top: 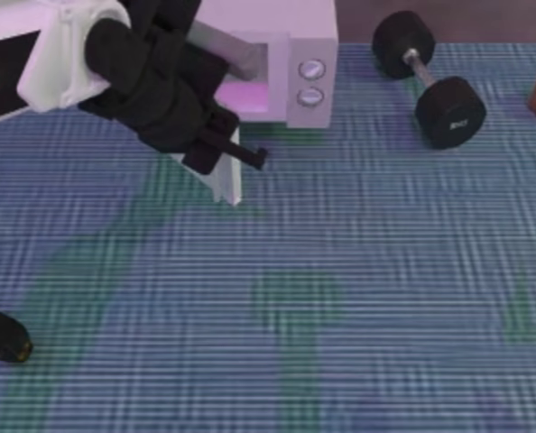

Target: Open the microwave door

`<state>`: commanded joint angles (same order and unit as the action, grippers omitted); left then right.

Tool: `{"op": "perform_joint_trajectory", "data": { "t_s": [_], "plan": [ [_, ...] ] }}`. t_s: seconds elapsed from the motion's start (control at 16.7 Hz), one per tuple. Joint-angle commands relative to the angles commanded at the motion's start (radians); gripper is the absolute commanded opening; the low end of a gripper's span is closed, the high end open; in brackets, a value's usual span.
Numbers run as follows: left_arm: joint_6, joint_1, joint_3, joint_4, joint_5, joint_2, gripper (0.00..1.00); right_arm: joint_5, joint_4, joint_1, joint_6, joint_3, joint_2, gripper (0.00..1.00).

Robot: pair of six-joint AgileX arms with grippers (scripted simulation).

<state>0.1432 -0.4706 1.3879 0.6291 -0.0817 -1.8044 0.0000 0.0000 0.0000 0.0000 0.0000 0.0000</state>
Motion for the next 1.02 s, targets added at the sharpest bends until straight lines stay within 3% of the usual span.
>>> {"op": "perform_joint_trajectory", "data": {
  "t_s": [0.36,0.78,1.02],
  "plan": [
    [0.0,-0.004,-0.004,0.0,-0.008,-0.002,0.0,0.0,0.0,0.0,0.0,0.0,0.0,1.0],
    [0.147,0.055,-0.059,0.013,-0.083,0.047,0.0,0.0,0.0,0.0,0.0,0.0,0.0,1.0],
    [0.164,0.061,-0.063,0.012,-0.092,0.054,0.0,0.0,0.0,0.0,0.0,0.0,0.0,1.0]
  ]
}}
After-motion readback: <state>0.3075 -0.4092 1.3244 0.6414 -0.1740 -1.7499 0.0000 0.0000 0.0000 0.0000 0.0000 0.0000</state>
